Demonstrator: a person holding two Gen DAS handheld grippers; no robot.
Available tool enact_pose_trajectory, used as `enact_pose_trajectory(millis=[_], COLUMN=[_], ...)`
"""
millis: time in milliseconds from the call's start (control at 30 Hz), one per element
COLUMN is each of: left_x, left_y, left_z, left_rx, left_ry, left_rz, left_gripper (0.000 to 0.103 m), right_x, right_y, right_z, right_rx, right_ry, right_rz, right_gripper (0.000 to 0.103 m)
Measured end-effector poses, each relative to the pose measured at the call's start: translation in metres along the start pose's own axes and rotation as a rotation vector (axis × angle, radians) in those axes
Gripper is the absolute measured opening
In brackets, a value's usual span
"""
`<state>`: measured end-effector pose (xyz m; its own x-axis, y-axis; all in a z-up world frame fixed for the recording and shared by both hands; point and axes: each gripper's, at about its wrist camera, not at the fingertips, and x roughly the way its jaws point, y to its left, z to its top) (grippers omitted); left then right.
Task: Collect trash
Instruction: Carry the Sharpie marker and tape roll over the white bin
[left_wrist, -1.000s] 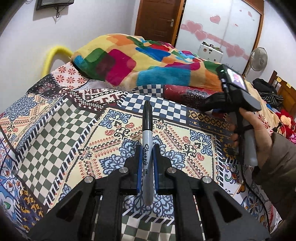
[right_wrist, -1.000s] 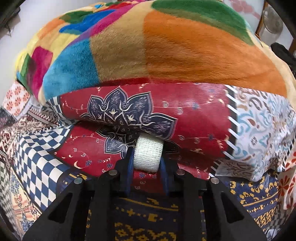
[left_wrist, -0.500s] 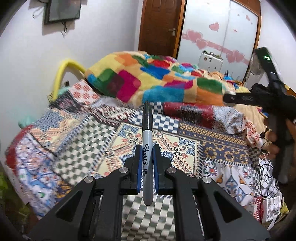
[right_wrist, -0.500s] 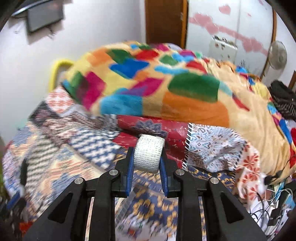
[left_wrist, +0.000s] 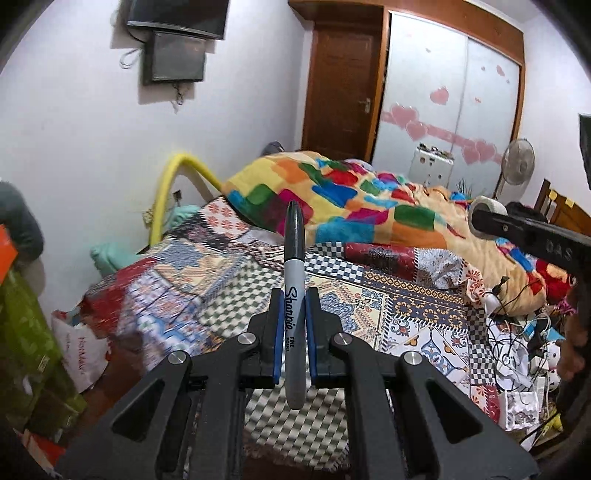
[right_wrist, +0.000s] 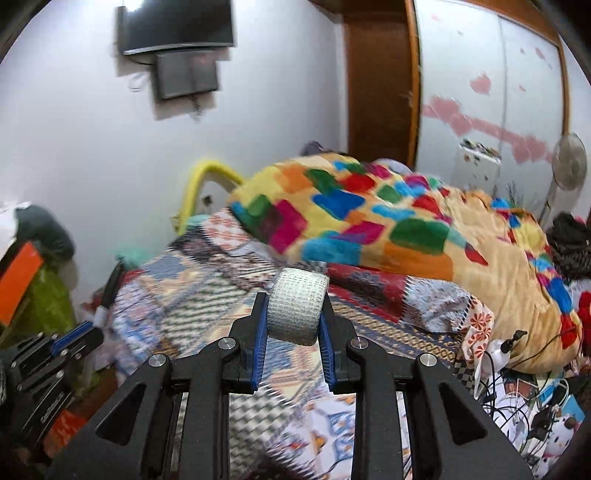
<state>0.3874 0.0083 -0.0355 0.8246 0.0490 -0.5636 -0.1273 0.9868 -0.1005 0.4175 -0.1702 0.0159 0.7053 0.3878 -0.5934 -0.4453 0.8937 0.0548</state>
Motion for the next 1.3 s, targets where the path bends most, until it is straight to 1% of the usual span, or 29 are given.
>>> enact_pose_trajectory(millis=[67, 133, 233, 433, 633, 767, 933, 1200, 1300], left_x=[-0.024, -0.042, -0.066, -0.112, -0.138, -0.144, -0.135, -0.095, -0.075], left_y=[0.012, 0.024, 0.043, 0.094, 0.141, 0.167, 0.194, 0.225, 0.236], left_z=[-0.006, -0.014, -0.027, -0.060, -0.092, -0.110, -0.137, -0.196, -0.219], left_rx=[-0.015, -0.029, -0.048, -0.093, -0.136, -0.165, -0.186, -0.236, -0.274], left_ry=[-0.013, -0.019, -0.018, -0.007, 0.023, 0.053, 0.117, 0.285, 0.352], left_rz=[0.019, 0.033, 0.066, 0.136, 0.192, 0.213, 0.228, 0.224, 0.205], left_gripper=[0.010, 0.010, 0.010, 0.010, 0.010, 0.010, 0.010, 0.010, 0.010], right_x=[-0.016, -0.027, -0.038, -0.050, -0.049, -0.041, -0.025, 0.022, 0.043], right_y=[0.024, 0.039, 0.067, 0.126, 0.181, 0.211, 0.241, 0.274, 0.285], right_z=[-0.006, -0.011, -0.020, -0.042, -0.066, -0.084, -0.106, -0.154, -0.173], right_rx=[-0.025, -0.035, -0.047, -0.104, -0.159, -0.196, -0.232, -0.300, -0.313], right_ry=[-0.014, -0.018, -0.011, 0.005, 0.036, 0.069, 0.140, 0.314, 0.392], right_rz=[0.036, 0.070, 0.129, 0.207, 0.280, 0.312, 0.341, 0.372, 0.391], right_gripper=[0.022, 0.022, 0.022, 0.022, 0.022, 0.023, 0.023, 0.023, 0.023])
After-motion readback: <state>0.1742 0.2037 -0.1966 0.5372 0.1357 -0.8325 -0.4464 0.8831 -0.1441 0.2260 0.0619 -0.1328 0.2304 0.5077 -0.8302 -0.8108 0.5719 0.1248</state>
